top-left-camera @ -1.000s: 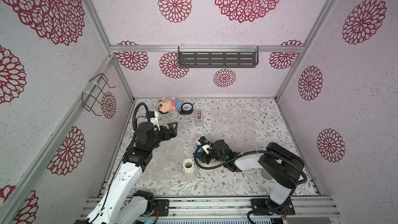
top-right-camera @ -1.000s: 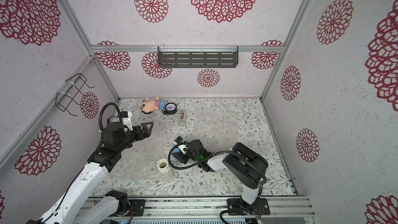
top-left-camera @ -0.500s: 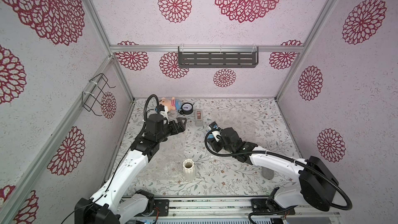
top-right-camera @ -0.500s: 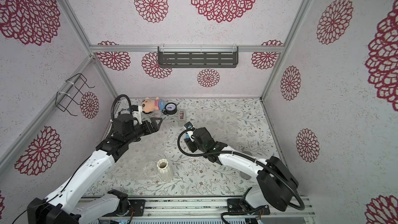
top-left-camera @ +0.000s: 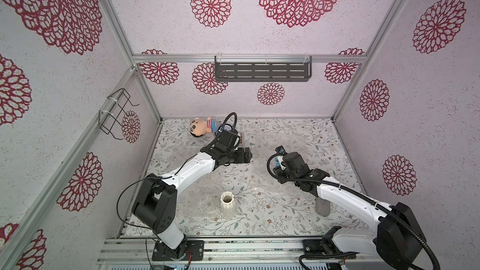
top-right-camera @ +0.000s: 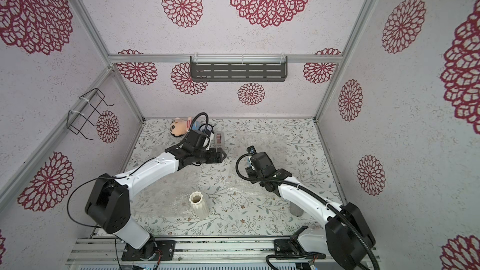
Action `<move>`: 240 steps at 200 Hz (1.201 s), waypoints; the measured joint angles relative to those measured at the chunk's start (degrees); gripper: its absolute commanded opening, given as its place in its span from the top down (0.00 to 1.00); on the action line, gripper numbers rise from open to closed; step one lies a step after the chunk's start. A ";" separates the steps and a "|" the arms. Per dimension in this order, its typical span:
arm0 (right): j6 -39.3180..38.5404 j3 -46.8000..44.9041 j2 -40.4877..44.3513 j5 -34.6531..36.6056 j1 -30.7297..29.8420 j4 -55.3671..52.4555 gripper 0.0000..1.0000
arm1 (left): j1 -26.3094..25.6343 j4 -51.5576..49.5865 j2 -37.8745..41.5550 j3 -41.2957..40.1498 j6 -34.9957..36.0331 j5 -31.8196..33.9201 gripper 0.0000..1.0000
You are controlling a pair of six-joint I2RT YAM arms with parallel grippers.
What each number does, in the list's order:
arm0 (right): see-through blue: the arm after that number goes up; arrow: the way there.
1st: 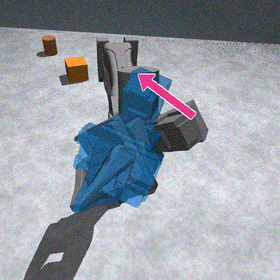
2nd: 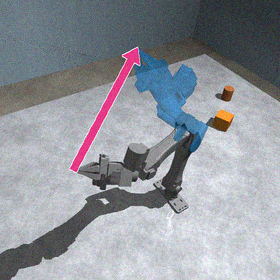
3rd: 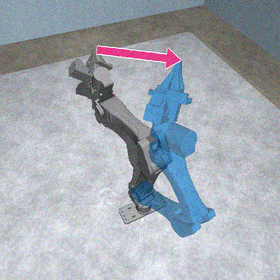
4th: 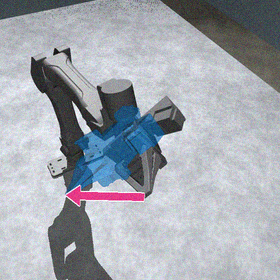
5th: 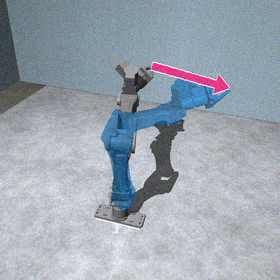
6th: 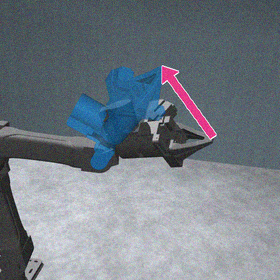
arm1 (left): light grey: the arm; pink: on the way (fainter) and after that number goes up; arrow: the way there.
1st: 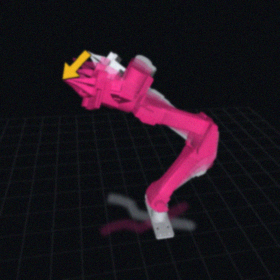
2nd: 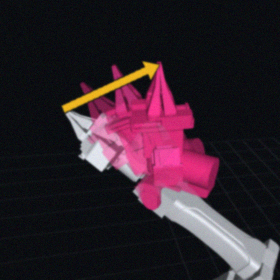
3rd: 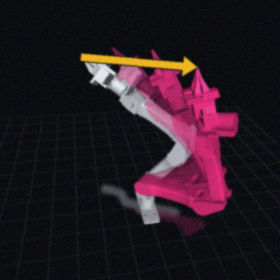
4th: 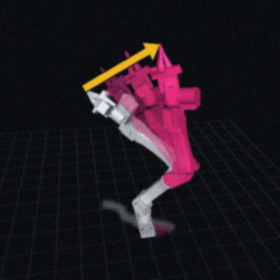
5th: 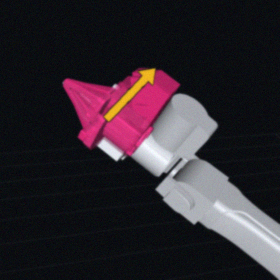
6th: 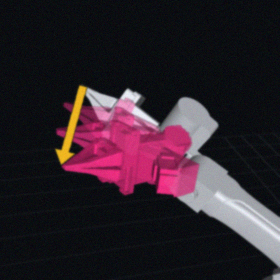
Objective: Wrap vases in bubble wrap
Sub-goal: Adjust the bubble wrap at the center of the board.
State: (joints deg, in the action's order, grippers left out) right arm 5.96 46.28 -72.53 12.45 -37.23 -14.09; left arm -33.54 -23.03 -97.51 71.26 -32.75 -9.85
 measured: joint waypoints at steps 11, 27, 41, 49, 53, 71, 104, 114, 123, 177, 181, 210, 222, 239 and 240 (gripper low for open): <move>0.22 0.00 -0.26 0.04 0.24 -0.20 0.69 | -1.20 -1.18 -3.02 1.70 0.42 -0.02 0.17; 0.66 0.00 -0.63 0.22 0.76 -0.44 0.70 | -3.04 -2.23 -6.88 3.72 0.68 -0.20 0.20; 1.05 0.00 -0.87 0.33 1.22 -0.44 0.70 | -4.37 -2.71 -9.68 4.85 0.79 -0.39 0.24; 1.22 0.00 -1.01 0.35 1.49 -0.48 0.70 | -4.90 -3.02 -11.10 5.31 0.81 -0.46 0.27; 1.25 0.00 -1.03 0.35 1.62 -0.48 0.70 | -5.22 -3.21 -11.76 5.57 0.81 -0.48 0.28; 1.62 0.00 -1.05 0.28 2.19 -0.48 0.72 | -6.01 -3.23 -13.84 5.99 0.57 -1.01 0.31; 1.68 -0.07 -1.05 -0.15 2.67 -0.46 0.72 | -6.67 -2.71 -17.84 7.26 -0.26 -0.87 0.37; 1.68 -0.26 -1.05 -0.33 2.78 -0.33 0.73 | -6.78 -2.71 -18.80 7.30 -0.46 -0.35 0.38; 1.70 -0.61 -1.05 -0.50 2.86 -0.31 0.73 | -6.95 -2.71 -19.41 7.30 -0.68 0.07 0.39; 1.77 -2.82 -1.05 -0.87 3.48 -0.33 0.74 | -8.79 -1.14 -20.31 7.45 -2.49 3.23 0.51; 1.77 -2.84 -1.05 -0.92 3.52 -0.39 0.74 | -9.01 -1.01 -20.39 7.45 -2.67 3.48 0.53; 1.77 -2.84 -0.98 -1.25 3.61 -0.24 0.76 | -10.71 -0.28 -20.72 7.54 -3.80 6.47 0.67; 1.79 -2.84 -0.98 -1.36 3.61 -0.22 0.77 | -11.04 -0.11 -20.81 7.52 -4.11 7.58 0.73; 1.79 -2.84 -0.98 -1.70 3.63 -0.24 0.78 | -11.17 0.35 -20.81 7.17 -4.74 8.22 0.80; 1.77 -2.84 -0.98 -1.73 3.63 -0.24 0.78 | -11.17 0.37 -20.81 7.13 -4.74 8.20 0.80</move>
State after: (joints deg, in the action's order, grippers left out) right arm 7.73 43.44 -73.52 10.72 -33.61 -14.33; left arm -44.71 -22.65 -118.32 78.39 -37.50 -1.65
